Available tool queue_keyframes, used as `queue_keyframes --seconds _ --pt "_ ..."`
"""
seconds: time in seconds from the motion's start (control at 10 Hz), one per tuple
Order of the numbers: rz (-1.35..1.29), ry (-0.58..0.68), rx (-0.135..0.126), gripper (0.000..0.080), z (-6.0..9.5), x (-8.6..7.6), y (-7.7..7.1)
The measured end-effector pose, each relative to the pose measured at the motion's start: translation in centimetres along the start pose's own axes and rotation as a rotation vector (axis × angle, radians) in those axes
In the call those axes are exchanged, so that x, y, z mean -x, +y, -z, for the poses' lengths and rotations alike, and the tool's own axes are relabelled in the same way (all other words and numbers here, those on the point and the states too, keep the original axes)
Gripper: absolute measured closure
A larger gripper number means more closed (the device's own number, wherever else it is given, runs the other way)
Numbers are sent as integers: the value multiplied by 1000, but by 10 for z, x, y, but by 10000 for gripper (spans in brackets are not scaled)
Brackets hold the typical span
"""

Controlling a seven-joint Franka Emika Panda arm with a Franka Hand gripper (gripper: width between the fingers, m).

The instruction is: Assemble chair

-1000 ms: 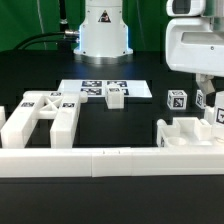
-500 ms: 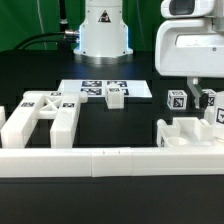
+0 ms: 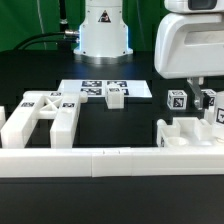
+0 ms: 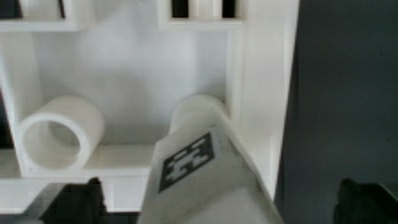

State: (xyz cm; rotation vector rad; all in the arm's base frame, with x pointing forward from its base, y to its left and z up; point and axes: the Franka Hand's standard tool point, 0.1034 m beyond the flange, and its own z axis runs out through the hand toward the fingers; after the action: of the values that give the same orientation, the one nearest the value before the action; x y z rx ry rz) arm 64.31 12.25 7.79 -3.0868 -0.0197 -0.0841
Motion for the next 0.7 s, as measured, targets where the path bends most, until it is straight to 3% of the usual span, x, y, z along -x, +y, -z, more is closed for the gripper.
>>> queue_keyframes --seconds 0.4,0.7 --pt "419 0 51 151 1 -2 5" --pt "521 -2 53 165 1 -3 8"
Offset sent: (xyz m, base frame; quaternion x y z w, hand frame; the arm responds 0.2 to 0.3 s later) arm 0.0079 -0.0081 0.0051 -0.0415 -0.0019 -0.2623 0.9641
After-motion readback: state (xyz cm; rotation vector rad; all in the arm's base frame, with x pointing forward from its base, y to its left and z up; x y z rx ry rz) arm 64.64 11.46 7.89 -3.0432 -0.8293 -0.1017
